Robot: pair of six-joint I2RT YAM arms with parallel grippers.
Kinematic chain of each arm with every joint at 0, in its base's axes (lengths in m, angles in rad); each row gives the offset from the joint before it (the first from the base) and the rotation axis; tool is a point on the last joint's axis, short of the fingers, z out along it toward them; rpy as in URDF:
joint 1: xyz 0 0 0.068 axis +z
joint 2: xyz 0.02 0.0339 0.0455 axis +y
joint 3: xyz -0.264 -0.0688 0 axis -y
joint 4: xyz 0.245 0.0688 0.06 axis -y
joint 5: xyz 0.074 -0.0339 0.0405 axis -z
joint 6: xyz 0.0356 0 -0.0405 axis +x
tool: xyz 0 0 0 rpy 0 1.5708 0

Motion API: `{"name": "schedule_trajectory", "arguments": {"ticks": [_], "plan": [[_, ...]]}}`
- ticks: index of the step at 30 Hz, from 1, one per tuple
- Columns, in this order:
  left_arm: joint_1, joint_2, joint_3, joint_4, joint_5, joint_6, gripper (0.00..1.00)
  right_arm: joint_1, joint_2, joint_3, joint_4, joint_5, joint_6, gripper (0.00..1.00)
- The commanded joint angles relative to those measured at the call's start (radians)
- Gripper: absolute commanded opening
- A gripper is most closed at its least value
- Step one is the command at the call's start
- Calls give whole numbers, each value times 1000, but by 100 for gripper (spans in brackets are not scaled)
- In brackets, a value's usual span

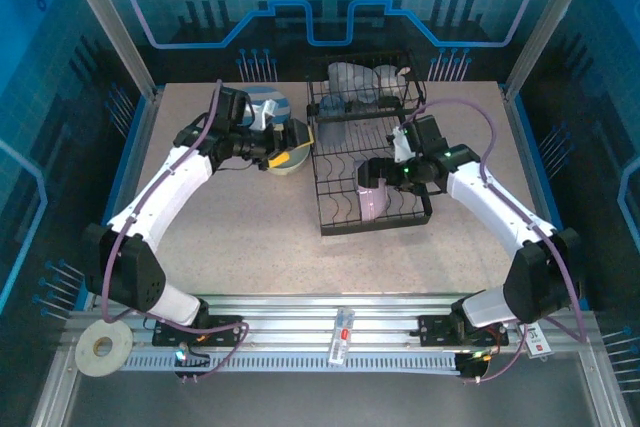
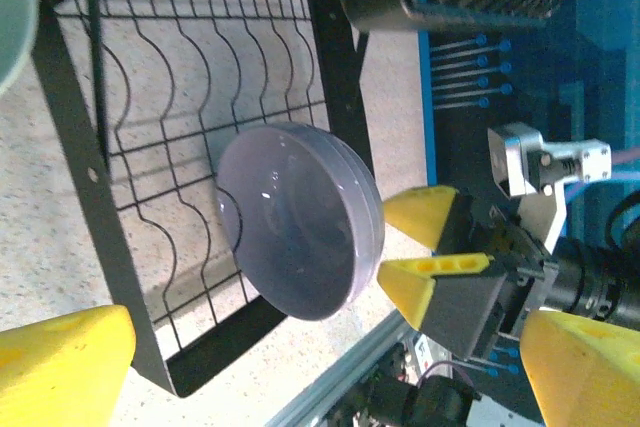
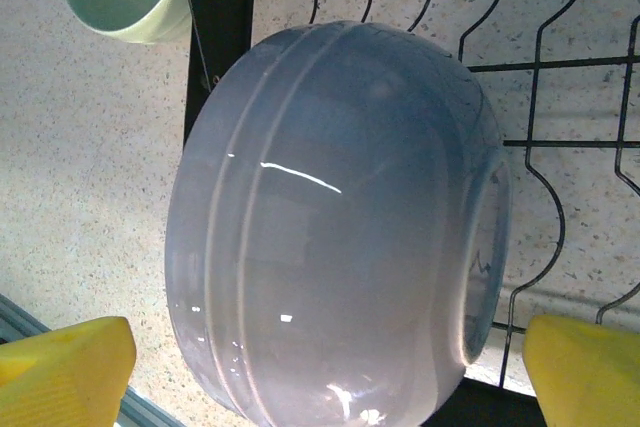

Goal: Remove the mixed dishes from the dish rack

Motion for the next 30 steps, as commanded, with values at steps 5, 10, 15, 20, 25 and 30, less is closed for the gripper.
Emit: {"name": "schedule_trajectory", "arguments": {"ticks": [5,10,15,20,25,30], "plan": [[-41,-8,-15,55,55,-1,99,24,41,61,-19,28,0,100],[-63,-8,-23,72,74,-3,99,38,69,79,-35,48,-1,100],[-72,-20,-40,102,84,-21,99,46,89,89,-37,56,-1,100],[-75,-25,-57,112,85,-29,99,59,110,97,-40,53,0,100],[-77,-36,-73,116,85,-34,99,71,129,101,-40,57,2,100],[-77,-38,-73,116,84,-35,99,78,143,110,-44,63,7,100]]}}
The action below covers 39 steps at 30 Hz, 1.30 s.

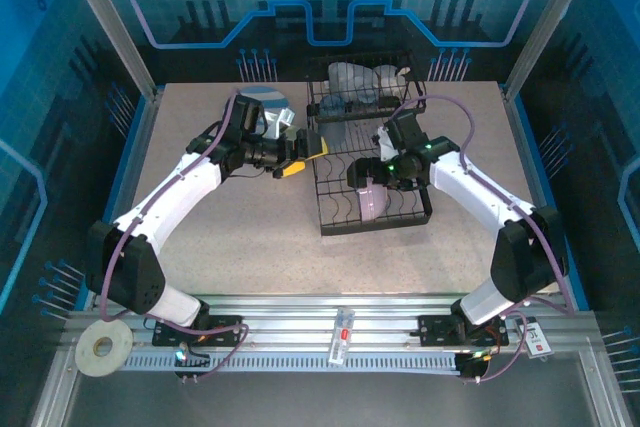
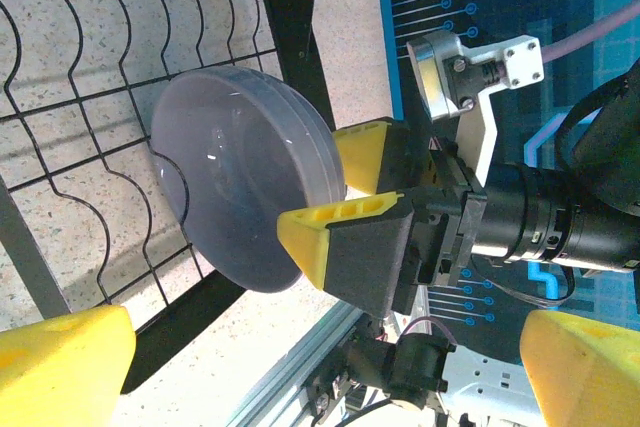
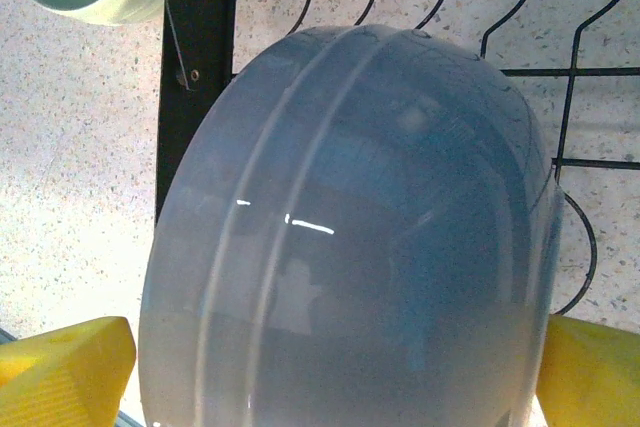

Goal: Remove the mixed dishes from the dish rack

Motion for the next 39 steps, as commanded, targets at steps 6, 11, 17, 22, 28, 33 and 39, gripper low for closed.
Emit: {"name": "schedule_trajectory", "arguments": {"ticks": [6,11,17,22,28,33,39], "plan": [[-10,-27,0,20,26,-5,99,23,27,37,-33,13,8,95],[-10,-16,10,22,27,-9,99,24,37,45,-40,14,9,90],[-10,2,30,25,35,-9,99,23,50,54,-49,27,5,83],[-10,6,24,43,56,-16,99,24,67,60,-51,18,8,73],[-10,21,20,63,67,-25,99,26,74,69,-41,13,15,63],[-10,44,41,58,74,-22,99,26,67,76,-37,21,23,54],[-10,57,50,54,78,-15,99,29,34,75,-40,60,29,45]]}}
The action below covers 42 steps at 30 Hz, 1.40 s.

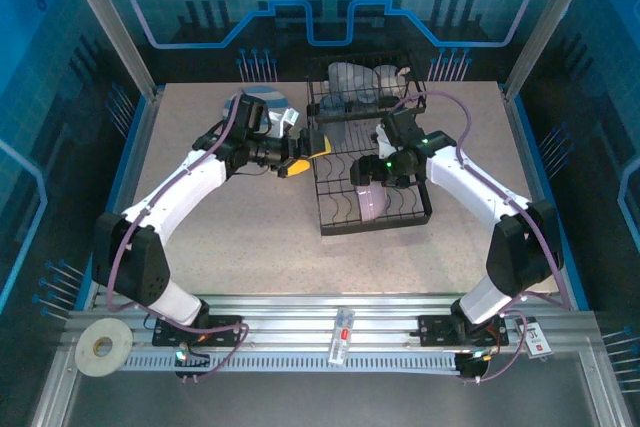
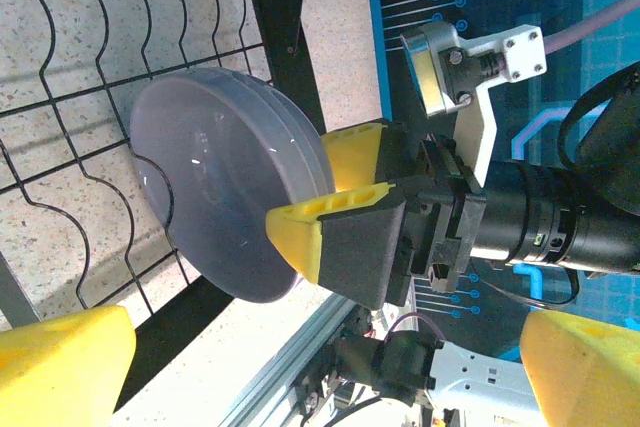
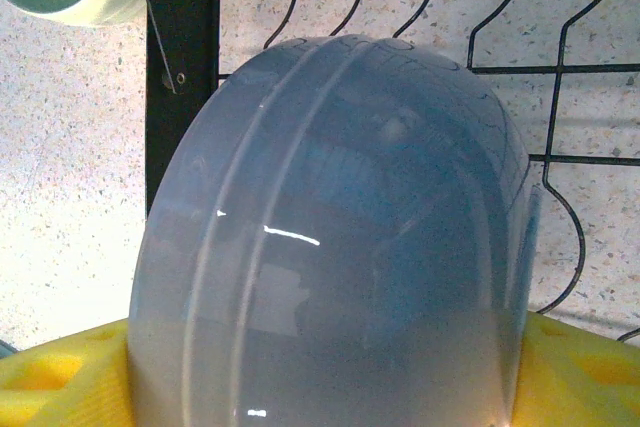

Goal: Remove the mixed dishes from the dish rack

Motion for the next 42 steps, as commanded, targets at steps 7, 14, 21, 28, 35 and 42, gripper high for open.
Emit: {"name": "schedule_trajectory", "arguments": {"ticks": [7,14,21,28,35,42], "plan": [[-10,9,32,12,30,-2,99,20,-48,15,4,84,10,42],[-10,5,29,5,28,-2,99,20,-68,17,6,110,13,40],[-10,8,32,-4,27,6,99,20,-80,29,-6,147,4,38],[-10,12,37,-9,29,12,99,19,-85,39,-14,175,-5,37],[-10,13,36,-11,27,13,99,-10,-99,40,-10,168,-9,36],[-10,3,25,0,14,16,99,-65,-134,4,33,101,5,37]]}}
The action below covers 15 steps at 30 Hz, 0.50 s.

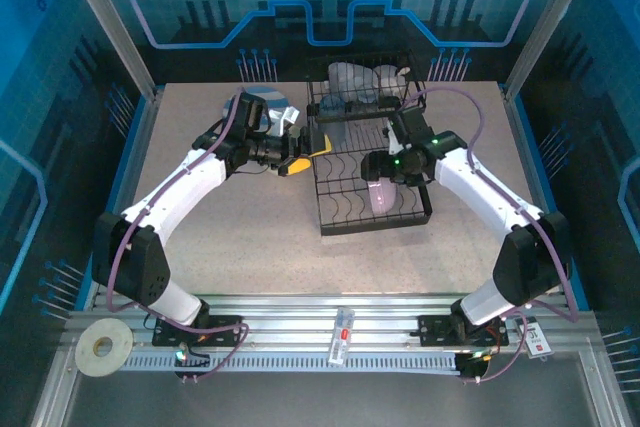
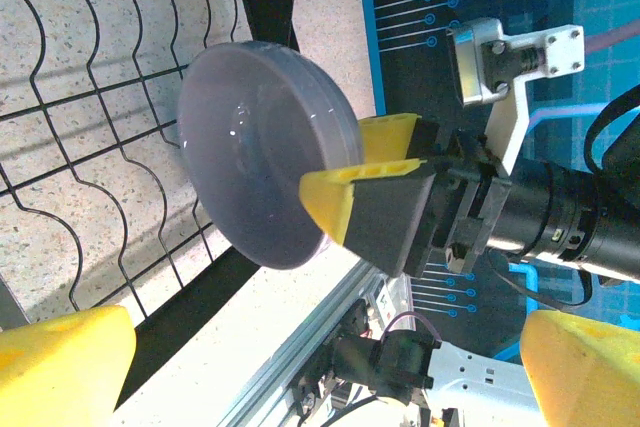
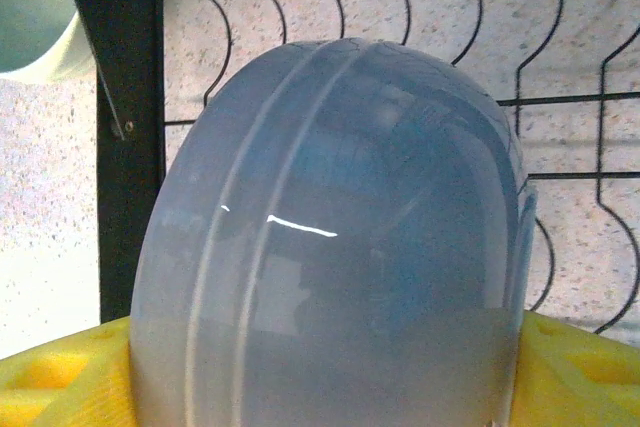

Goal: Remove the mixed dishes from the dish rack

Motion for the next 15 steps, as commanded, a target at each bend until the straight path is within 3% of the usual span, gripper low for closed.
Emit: {"name": "schedule_trajectory", "arguments": {"ticks": [1,15], "plan": [[-10,2,12,2,7,13,100,-42,-73,-5,68,-48,7,37],[-12,33,-26,63,39,-32,99,-198,-182,-153,300,-356,125,37]]}}
